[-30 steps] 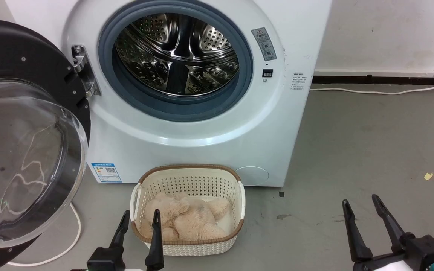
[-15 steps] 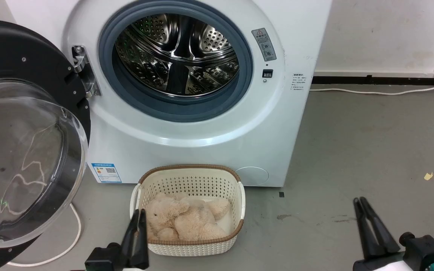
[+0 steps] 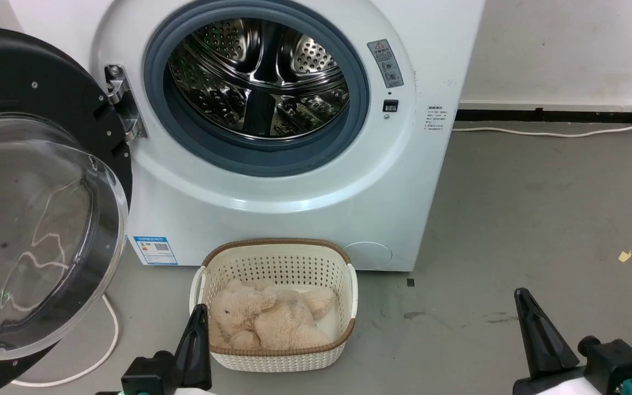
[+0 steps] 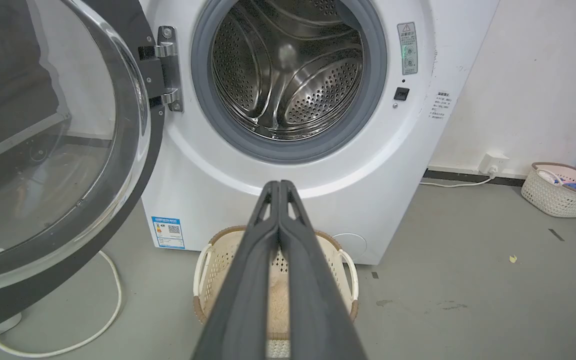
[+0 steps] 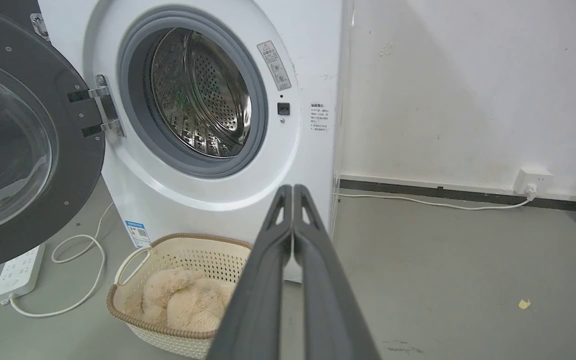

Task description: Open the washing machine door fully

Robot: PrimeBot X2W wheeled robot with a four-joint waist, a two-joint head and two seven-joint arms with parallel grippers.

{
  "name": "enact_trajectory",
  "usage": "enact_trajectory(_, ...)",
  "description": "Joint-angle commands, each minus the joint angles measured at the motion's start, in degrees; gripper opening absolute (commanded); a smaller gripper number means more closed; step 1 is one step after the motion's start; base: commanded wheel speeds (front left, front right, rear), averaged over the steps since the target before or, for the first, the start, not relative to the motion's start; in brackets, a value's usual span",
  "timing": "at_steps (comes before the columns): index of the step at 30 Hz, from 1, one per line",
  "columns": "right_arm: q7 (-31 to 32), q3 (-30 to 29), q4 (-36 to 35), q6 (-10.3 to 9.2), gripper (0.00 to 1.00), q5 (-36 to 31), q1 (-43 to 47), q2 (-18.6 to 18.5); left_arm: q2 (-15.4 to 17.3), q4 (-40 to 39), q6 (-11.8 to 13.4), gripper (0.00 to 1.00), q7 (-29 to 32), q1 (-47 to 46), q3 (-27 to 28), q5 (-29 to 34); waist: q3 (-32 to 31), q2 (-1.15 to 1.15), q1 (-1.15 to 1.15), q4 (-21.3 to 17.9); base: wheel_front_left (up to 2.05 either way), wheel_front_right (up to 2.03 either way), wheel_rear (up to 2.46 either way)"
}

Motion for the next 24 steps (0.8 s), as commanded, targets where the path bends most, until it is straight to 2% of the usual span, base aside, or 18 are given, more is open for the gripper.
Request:
enact_trajectory(1, 0.4, 0.1, -0.2, -0.01, 0.0, -0.4, -0.5, 0.0, -0.4, -0.3, -0.3, 0.0, 0.4, -0.6, 0.5, 0.7, 0.0, 0.0, 0.0, 0.0, 0.0, 0.0, 0.0)
enact_trajectory(24, 3.0, 0.2, -0.6, -0.02, 0.0, -1.3, -1.4, 0.1, -0.9, -0.9, -1.9, 0.0, 2.9, -1.4, 2.7, 3.2, 0.3, 0.0, 0.0, 0.5, 0.0, 0.0, 0.0)
